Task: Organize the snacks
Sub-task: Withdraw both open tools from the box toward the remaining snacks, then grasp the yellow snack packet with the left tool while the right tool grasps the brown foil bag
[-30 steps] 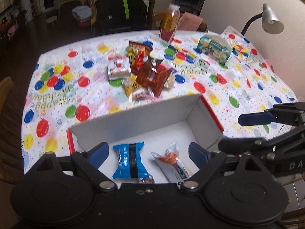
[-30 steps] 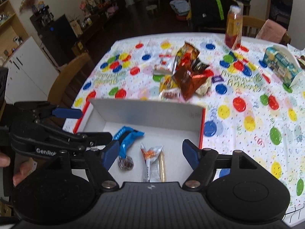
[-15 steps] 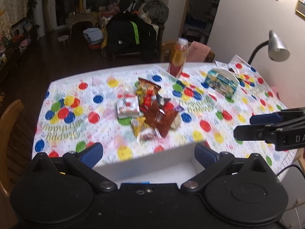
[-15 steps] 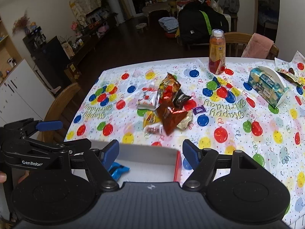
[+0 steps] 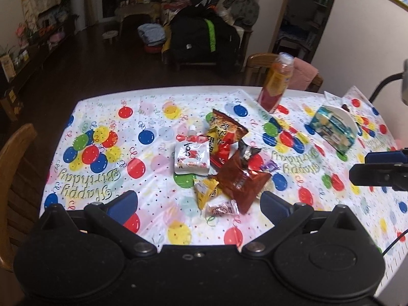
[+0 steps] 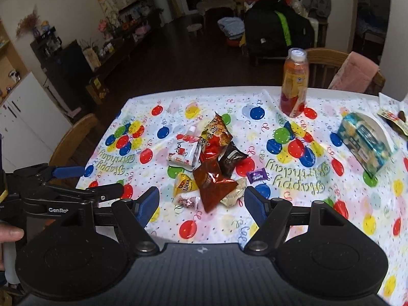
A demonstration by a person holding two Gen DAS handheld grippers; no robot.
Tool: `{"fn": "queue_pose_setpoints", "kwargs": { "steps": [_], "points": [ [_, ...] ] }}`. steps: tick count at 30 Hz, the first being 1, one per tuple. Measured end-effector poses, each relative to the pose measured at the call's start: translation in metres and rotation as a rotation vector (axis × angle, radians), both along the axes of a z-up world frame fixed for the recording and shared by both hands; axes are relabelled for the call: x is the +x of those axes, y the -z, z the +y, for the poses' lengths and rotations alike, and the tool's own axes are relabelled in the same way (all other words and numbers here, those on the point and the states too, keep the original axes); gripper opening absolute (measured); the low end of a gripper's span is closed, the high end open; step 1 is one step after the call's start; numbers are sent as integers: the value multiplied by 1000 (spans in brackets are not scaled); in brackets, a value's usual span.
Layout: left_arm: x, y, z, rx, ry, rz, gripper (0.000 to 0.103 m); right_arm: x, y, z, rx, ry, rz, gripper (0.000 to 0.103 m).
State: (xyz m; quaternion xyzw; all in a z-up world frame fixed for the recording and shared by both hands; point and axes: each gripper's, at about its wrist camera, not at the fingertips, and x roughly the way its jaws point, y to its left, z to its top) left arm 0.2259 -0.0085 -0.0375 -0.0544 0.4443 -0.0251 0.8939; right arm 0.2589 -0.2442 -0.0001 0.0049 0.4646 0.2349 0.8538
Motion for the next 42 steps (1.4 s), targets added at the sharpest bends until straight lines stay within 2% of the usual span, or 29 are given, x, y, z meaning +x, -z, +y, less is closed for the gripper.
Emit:
{"fn": "queue_pose_setpoints", "kwargs": {
  "steps": [14, 19, 26, 33, 40, 42],
  "points": [
    [61, 68, -18, 50, -8, 160, 90, 86, 82, 23, -36, -64, 175, 73],
    [82, 89, -20, 28, -25, 221, 87, 110, 112, 30, -34, -77, 238, 73],
    [102, 115, -23, 32, -36, 286, 83, 130, 143, 42, -31, -90, 285, 73],
    [116, 138, -23, 5, -45, 341, 72, 138, 164, 58, -37, -117, 304, 73],
    [125, 148, -25, -26, -36, 362, 57, 148, 179, 62, -20, -88, 334, 64],
    [127, 150, -24, -40, -39, 368, 52, 151, 182, 62, -16, -73, 345, 57]
  ]
}}
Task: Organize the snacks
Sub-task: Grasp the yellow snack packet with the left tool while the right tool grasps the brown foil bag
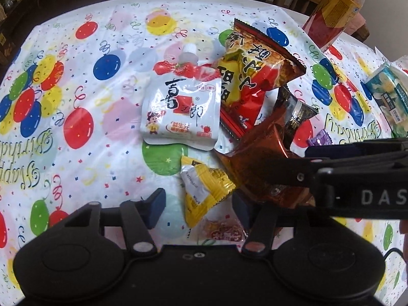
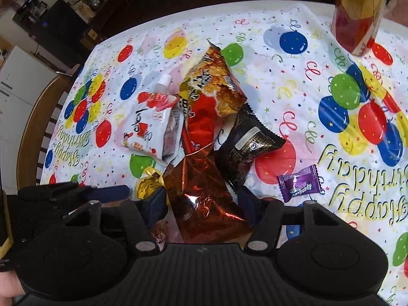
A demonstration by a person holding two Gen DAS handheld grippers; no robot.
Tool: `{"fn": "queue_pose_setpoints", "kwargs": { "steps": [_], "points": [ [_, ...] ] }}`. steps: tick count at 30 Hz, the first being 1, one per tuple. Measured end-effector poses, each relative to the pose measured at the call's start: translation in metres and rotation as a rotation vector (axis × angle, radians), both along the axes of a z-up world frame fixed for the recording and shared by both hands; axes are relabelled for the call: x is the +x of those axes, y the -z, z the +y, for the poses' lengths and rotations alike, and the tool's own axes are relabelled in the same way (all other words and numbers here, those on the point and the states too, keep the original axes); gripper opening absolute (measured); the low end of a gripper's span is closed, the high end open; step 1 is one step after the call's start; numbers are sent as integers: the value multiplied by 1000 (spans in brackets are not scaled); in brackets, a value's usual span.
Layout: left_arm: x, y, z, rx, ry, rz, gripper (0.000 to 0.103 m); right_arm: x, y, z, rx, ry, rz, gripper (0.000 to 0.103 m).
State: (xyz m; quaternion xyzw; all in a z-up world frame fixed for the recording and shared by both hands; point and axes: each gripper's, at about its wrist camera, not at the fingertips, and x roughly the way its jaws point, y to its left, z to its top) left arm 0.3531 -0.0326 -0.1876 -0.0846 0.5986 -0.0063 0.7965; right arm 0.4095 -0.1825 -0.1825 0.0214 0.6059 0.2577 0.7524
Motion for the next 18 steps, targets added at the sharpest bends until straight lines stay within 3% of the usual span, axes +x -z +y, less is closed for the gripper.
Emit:
{"fn": "queue_pose_setpoints", "kwargs": {
  "steps": [8, 18],
  "points": [
    [3, 3, 3, -61, -5, 12, 33, -2, 6, 2, -10, -4, -2, 43],
    [-4, -5, 6, -71, -11, -12, 29, -13, -5, -2, 2, 23, -18, 36]
  ]
}}
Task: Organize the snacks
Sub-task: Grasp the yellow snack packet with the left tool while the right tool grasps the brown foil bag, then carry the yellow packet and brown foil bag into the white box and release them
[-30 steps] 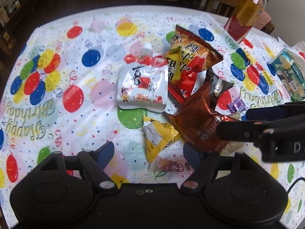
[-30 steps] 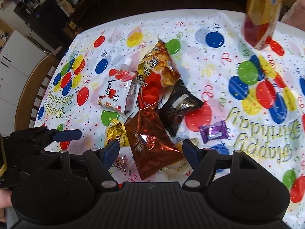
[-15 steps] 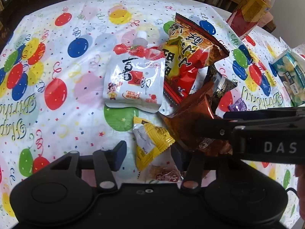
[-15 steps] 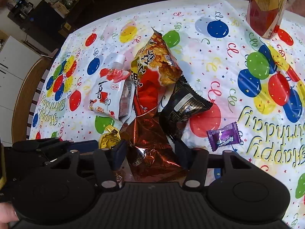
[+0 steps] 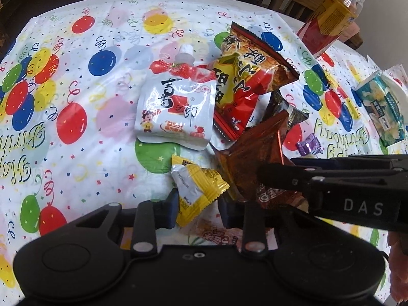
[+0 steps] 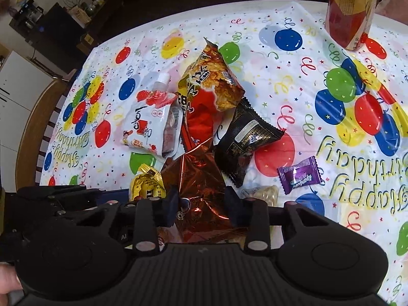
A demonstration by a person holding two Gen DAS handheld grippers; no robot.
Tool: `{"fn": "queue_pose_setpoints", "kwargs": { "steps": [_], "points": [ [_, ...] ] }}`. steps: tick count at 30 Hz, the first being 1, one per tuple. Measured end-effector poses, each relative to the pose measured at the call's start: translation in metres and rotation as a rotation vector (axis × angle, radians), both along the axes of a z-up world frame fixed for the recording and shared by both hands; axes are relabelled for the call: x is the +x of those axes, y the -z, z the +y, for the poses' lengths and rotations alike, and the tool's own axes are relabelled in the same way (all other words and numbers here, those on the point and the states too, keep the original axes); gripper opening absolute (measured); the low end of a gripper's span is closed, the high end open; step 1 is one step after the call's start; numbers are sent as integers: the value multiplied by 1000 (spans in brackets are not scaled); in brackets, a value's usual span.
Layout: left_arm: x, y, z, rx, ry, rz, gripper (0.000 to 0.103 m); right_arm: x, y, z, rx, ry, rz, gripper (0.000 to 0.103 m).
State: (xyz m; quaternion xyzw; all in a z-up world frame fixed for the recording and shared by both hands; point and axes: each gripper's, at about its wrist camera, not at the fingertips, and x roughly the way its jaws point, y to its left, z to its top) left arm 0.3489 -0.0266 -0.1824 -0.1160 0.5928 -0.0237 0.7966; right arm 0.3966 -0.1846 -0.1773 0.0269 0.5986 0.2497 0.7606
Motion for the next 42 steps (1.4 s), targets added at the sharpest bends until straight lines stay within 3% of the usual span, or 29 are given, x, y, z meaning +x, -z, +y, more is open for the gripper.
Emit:
{"fn": "queue_pose_setpoints", "kwargs": {
  "steps": [19, 32, 42],
  "points": [
    [-47, -64, 22, -35, -5, -102, 29, -44, -75, -26, 74, 67, -81, 34],
    [-110, -108, 20, -26, 101, -159, 29, -115, -129, -44, 87, 75, -135, 34],
    [-160, -125, 22, -40, 162, -182, 29, -170, -151, -50, 83, 84, -158, 34]
  ]
}}
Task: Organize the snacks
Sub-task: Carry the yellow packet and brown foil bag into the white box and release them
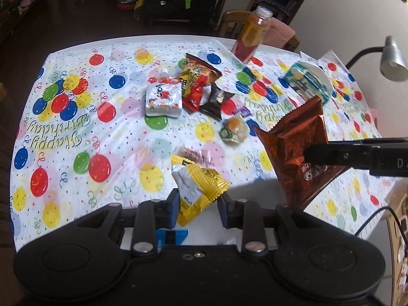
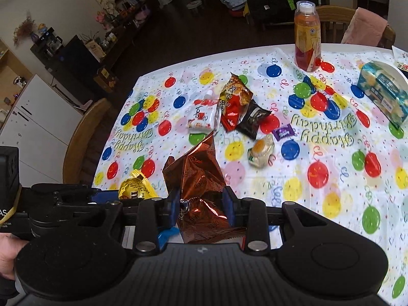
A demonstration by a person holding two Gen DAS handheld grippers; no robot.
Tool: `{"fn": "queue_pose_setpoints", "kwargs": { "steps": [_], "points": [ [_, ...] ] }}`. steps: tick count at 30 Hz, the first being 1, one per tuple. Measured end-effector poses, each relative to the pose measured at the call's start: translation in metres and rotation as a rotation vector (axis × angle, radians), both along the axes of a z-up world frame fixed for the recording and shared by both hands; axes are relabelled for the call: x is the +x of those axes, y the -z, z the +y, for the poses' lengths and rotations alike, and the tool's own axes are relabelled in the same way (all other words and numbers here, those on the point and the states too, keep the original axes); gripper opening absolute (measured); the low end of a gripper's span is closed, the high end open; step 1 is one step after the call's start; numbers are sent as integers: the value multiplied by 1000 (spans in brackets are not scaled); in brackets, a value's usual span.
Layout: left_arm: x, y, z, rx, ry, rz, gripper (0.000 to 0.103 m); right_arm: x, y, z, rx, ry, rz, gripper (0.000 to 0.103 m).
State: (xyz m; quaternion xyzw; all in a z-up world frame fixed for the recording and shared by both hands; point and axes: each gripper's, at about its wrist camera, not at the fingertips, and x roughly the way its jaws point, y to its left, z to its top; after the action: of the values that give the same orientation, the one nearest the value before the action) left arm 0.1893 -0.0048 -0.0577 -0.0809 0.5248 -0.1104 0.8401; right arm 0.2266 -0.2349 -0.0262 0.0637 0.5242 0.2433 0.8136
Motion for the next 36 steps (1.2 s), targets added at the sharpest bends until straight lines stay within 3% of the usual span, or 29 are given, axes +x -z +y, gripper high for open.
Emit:
{"fn": "queue_pose_setpoints", "kwargs": {
  "steps": [16, 36],
  "points": [
    [-61, 4, 5, 5, 92, 20, 29, -64, 18, 10, -4, 5, 37, 34],
    [-100, 59, 7, 77, 169, 141, 29, -111, 87, 50, -46, -23, 141, 34]
  ]
}}
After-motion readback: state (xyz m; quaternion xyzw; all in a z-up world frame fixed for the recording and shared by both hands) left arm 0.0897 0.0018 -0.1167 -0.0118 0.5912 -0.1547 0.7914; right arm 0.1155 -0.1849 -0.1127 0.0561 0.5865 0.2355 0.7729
